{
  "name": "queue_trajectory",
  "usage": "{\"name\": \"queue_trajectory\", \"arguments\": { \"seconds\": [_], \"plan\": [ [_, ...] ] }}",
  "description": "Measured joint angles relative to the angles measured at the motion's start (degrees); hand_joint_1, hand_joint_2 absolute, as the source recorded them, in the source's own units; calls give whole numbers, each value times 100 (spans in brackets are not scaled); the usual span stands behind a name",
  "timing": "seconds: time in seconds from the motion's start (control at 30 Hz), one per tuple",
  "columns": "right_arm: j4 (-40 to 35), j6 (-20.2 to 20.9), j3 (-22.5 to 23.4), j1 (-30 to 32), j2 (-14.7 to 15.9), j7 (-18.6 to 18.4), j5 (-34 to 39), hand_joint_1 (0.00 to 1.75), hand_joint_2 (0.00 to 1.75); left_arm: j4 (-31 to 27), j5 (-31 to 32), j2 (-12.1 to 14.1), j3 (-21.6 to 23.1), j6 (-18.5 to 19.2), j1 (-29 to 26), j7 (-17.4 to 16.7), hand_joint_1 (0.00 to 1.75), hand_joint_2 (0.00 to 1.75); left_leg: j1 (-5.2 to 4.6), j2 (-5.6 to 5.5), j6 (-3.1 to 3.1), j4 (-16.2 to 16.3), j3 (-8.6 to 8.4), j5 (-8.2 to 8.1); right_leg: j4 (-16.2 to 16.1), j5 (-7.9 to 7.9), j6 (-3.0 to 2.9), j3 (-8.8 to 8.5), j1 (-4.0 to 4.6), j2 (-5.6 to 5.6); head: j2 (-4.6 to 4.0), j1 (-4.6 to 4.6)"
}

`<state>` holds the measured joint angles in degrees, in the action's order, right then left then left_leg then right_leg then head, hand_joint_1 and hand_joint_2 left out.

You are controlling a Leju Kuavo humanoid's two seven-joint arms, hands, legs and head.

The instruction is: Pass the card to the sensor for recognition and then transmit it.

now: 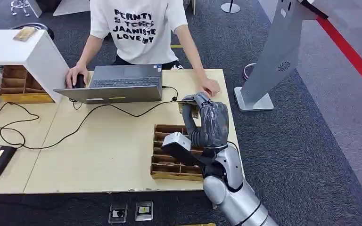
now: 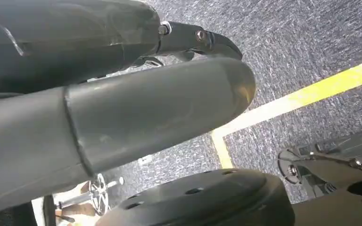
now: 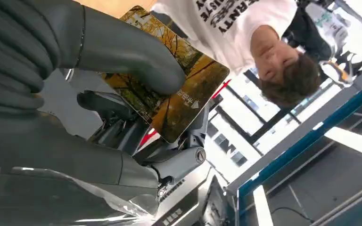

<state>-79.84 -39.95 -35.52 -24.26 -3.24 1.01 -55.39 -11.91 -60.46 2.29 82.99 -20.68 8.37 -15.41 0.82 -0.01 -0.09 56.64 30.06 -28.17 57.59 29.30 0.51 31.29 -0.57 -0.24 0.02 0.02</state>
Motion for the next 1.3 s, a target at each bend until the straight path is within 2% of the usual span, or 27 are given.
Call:
{"name": "queue_trajectory", "arguments": {
  "seconds": [0.23, 0.77, 1.1, 1.3],
  "plan": [
    [-242, -2, 352, 249, 140, -162, -11, 175, 175, 0, -15, 0, -2, -9, -9, 2, 0, 0, 0, 2, 0, 0, -1, 0, 0, 0, 0, 1, 0, 2, 0, 0],
    [-675, -2, 761, 980, 710, -1084, -179, 175, 175, 0, 22, 4, -2, -22, -12, 2, 0, 0, 0, 0, 0, 0, -1, -1, -1, 0, 0, 1, 0, 2, 0, 0],
    [-907, 55, 813, 1367, 1152, -1928, -275, 175, 175, 0, 127, 11, -2, 15, -11, -2, 0, 0, 0, 0, 0, 0, 0, -1, -1, 0, 0, 0, -1, 1, 0, -2],
    [-999, 192, 804, 1456, 1296, -2068, -260, 175, 175, 0, 140, 11, -2, 44, -10, -9, 0, 0, 0, 0, 0, 0, 0, -1, -1, 0, 0, 0, 0, 2, 0, -2]
  ]
}}
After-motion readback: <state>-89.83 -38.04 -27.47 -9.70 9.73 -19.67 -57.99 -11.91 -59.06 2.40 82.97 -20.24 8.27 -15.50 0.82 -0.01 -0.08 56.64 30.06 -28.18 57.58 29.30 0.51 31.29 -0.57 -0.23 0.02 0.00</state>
